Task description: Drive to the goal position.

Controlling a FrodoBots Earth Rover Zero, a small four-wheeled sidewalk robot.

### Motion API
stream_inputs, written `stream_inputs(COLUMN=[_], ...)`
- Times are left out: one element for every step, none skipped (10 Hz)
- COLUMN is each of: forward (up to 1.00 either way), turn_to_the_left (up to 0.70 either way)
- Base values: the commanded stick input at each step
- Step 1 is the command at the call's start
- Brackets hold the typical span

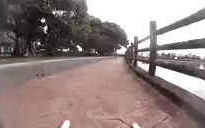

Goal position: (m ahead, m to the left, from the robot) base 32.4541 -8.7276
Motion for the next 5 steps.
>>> stream_inputs(forward=[1.00, 1.00, 1.00, 1.00, 1.00], turn_to_the_left=[-0.02, -0.23, -0.37, -0.37, -0.37])
